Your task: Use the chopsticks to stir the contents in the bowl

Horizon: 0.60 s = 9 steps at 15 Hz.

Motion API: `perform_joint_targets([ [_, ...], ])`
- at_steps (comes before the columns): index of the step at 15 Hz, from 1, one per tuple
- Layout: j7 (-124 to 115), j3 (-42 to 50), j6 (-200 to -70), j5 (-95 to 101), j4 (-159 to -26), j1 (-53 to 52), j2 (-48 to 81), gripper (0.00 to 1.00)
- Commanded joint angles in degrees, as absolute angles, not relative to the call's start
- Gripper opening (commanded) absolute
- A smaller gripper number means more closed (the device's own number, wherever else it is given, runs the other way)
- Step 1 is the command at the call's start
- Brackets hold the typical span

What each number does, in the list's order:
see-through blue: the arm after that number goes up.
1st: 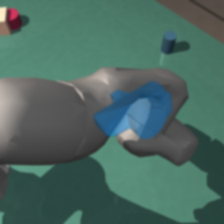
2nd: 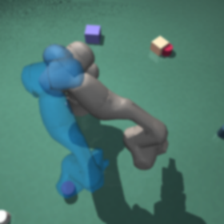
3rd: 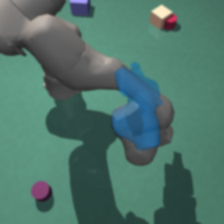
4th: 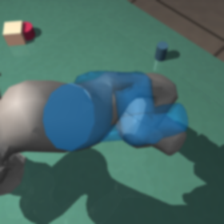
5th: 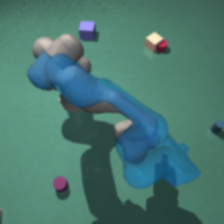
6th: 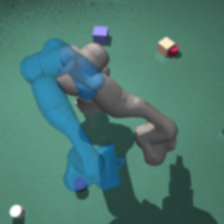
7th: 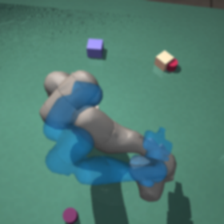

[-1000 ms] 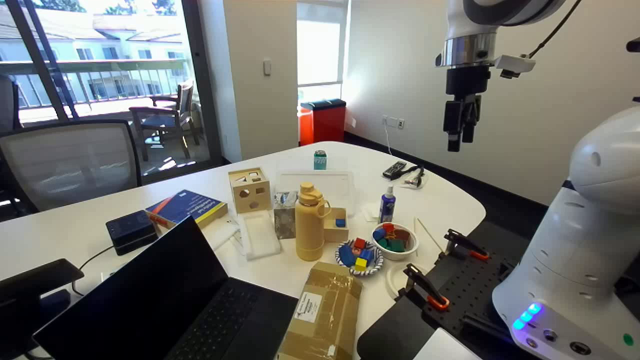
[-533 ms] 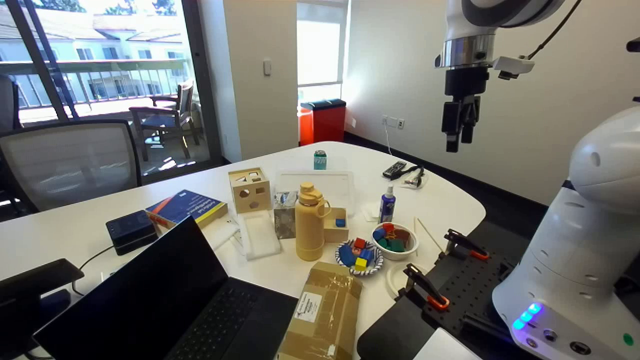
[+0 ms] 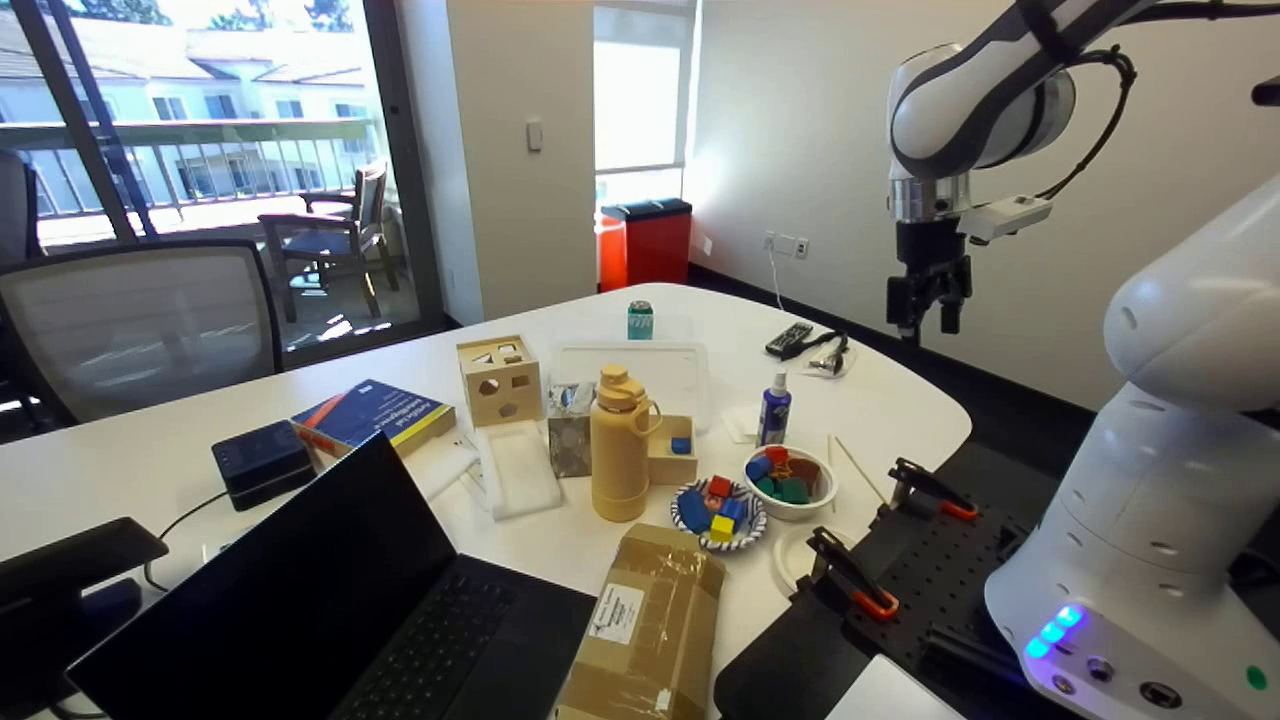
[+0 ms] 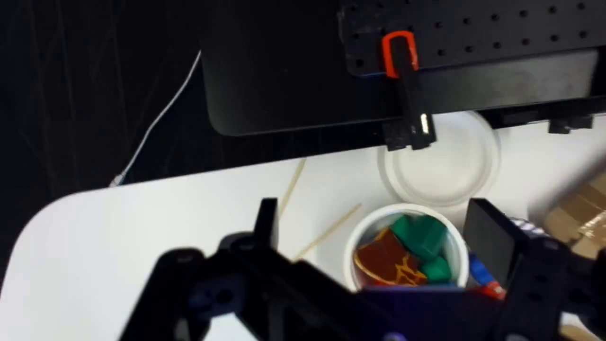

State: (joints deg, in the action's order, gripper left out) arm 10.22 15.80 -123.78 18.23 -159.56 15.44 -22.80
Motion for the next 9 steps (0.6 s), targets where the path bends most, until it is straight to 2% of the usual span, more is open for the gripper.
perform_joint_targets([
  [1, 8.51, 18.76, -131.02, 18.54, -155.7, 18.83, -7.86, 1.0],
  [5, 12.21, 21.05, -143.03, 5.32, -151.56, 18.46, 6.87, 1.0],
  [9, 18.11, 15.26, -152.02, -12.5, -142.23, 21.91, 21.59, 1.0],
])
